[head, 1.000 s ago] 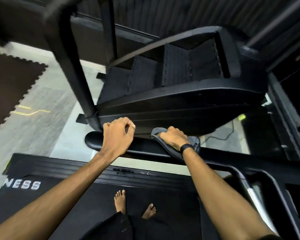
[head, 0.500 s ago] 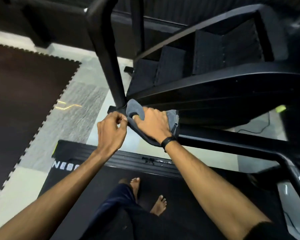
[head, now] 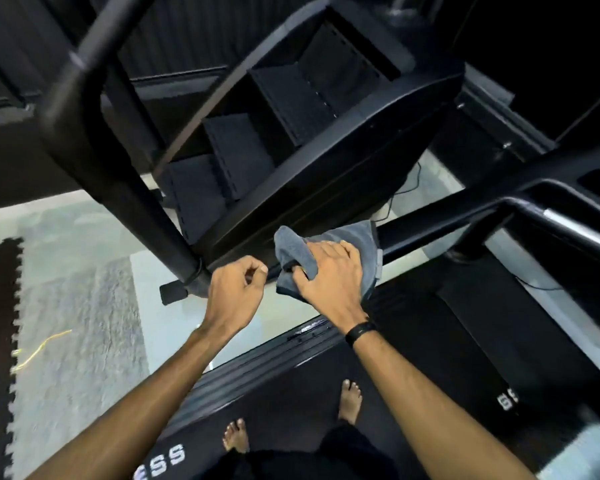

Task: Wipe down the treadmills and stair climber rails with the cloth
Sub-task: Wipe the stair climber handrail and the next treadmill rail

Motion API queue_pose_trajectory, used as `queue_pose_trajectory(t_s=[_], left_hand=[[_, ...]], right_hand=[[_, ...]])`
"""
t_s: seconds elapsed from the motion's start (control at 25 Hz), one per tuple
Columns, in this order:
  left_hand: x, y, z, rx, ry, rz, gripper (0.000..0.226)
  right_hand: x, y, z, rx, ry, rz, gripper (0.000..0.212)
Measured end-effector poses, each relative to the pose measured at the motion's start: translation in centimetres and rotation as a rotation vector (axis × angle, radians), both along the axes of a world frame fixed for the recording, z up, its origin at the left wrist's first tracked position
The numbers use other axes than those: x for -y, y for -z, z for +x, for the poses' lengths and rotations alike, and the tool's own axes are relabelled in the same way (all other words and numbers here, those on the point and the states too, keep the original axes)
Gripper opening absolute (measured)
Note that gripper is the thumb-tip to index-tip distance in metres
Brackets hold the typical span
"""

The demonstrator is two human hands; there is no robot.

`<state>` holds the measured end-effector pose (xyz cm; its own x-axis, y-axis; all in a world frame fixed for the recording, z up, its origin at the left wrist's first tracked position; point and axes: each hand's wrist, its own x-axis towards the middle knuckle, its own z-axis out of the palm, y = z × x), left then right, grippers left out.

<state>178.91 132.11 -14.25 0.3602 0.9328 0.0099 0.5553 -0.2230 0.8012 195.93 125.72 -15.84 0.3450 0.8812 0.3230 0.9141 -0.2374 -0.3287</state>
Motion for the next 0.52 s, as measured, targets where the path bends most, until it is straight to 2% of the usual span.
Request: queue_pose_trajectory(t_s=[0.28, 0.4, 0.52], left_hand=[[-2.1, -0.5, -0.3, -0.074, 0.307, 0.032, 0.019], [-2.1, -0.2, -0.7, -0.097, 0.389, 0.054, 0.023], [-2.8, 0.7, -1.2, -0.123, 0.469, 0.052, 0.024]], right_hand=[[0.6, 2.4, -4.9, -0.128, 0.311, 0.231, 0.044], [0.3, 3.4, -6.5, -0.246, 0.395, 0.359, 0.047], [0.3, 3.9, -9.3, -0.448, 0.516, 0.45, 0.06]])
